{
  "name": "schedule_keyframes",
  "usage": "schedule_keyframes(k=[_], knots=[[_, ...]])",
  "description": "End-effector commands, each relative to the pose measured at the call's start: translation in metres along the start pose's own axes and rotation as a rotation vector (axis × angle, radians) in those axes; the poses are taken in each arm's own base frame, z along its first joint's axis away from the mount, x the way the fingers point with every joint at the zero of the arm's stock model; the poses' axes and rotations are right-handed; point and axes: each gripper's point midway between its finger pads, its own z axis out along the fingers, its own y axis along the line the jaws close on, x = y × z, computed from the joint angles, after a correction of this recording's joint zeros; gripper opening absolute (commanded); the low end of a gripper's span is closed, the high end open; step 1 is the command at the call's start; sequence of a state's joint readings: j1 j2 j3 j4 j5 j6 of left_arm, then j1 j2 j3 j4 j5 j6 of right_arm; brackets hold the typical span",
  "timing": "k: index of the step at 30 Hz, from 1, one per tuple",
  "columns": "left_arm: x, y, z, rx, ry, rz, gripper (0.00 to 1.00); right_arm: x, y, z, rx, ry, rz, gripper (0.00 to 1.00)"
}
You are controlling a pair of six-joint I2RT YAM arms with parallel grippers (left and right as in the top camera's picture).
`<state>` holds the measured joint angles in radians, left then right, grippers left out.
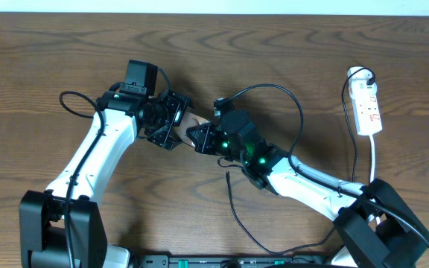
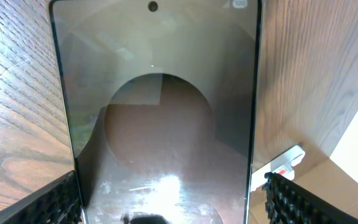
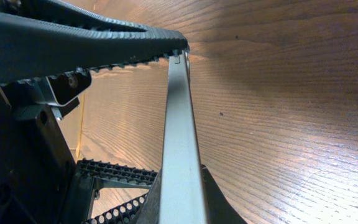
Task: Plug charger to phone and switch on socket
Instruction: 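Grasp the phone's edge with the right gripper beside the left gripper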
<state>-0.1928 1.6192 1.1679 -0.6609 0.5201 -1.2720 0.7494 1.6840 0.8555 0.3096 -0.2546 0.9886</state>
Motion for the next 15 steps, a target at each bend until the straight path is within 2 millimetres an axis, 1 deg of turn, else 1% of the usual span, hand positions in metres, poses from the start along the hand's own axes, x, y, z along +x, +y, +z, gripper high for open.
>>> schedule_keyframes(k=[1, 6, 15], knots=[[0.006, -0.006, -0.007, 0.023, 0.007, 0.034, 0.89, -0.004, 0.004, 0.001, -0.006, -0.017, 0.001, 0.01], [0.006, -0.006, -0.007, 0.023, 0.006, 0.039, 0.90, -0.005, 0.003, 0.000, -0.003, -0.023, 0.002, 0.01], [0.008, -0.008, -0.010, 0.043, 0.046, 0.068, 0.90, -0.022, -0.008, -0.004, 0.018, -0.055, 0.008, 0.01]])
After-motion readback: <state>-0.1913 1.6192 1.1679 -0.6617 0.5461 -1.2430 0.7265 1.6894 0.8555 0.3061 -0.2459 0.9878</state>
